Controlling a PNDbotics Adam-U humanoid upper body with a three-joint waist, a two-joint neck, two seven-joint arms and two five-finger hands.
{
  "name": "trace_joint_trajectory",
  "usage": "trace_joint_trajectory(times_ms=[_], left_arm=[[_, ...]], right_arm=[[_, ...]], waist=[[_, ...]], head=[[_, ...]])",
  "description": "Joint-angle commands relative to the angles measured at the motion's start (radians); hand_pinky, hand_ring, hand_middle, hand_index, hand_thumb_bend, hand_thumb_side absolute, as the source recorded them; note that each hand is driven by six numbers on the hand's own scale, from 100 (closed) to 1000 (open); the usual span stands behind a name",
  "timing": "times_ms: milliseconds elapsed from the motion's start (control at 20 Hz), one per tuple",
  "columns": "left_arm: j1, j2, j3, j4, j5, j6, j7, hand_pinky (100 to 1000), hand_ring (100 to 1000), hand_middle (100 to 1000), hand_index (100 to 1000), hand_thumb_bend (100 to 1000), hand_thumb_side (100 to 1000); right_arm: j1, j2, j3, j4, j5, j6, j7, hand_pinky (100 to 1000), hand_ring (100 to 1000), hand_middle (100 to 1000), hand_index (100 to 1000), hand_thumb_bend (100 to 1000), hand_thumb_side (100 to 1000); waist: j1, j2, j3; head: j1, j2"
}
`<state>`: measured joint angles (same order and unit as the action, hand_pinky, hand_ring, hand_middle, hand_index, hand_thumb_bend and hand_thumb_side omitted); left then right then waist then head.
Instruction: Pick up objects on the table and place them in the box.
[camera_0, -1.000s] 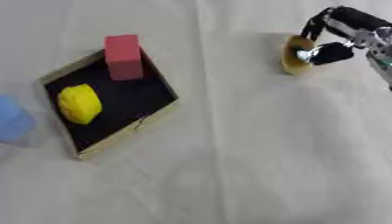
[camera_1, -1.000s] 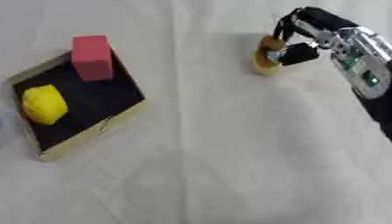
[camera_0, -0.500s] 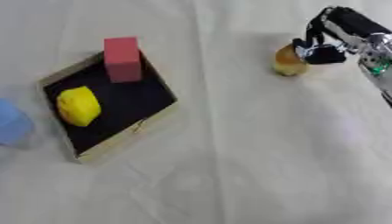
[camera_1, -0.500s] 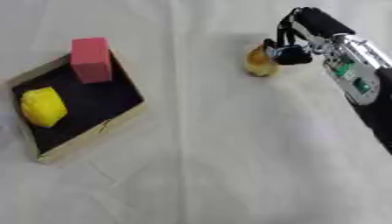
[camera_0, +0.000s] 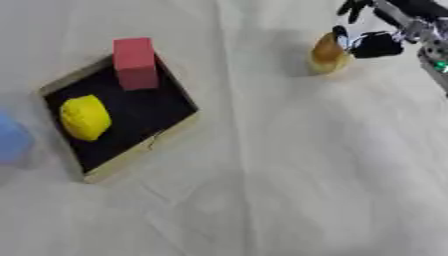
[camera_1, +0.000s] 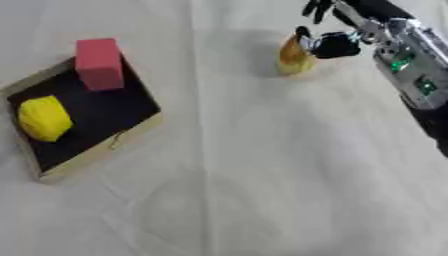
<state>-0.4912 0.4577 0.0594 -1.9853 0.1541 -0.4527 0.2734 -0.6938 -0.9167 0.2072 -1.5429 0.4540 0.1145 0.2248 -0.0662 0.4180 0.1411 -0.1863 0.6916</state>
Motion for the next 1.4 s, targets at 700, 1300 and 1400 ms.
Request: trace_joint_trajectory(times_ms=[700, 1300, 1400], left_arm=[[-0.003, 0.028, 0.005, -0.015, 0.001, 0.006, -0.003, 706, 677, 625, 766, 100, 383], [-0.007, 0.024, 0.004, -0.015, 0.003, 0.007, -0.004, 705, 677, 625, 766, 100, 385], [-0.008, 0.024, 0.004, -0.015, 0.003, 0.007, -0.004, 705, 677, 625, 766, 100, 385]], right_arm=[[-0.004, -0.084, -0.015, -0.074, 0.031, -0.022, 0.248, 914, 961, 808, 919, 455, 555], [0.012, -0.061, 0.018, -0.026, 0.099, -0.068, 0.251, 906, 954, 807, 911, 452, 610], [0.015, -0.059, 0.023, -0.016, 0.112, -0.073, 0.249, 905, 954, 811, 911, 451, 641]], waist=[[0.004, -0.050, -0.002], [0.008, -0.044, 0.001], [0.008, -0.043, 0.001]], head=[[-0.002, 0.004], [-0.005, -0.001], [-0.005, -0.001]])
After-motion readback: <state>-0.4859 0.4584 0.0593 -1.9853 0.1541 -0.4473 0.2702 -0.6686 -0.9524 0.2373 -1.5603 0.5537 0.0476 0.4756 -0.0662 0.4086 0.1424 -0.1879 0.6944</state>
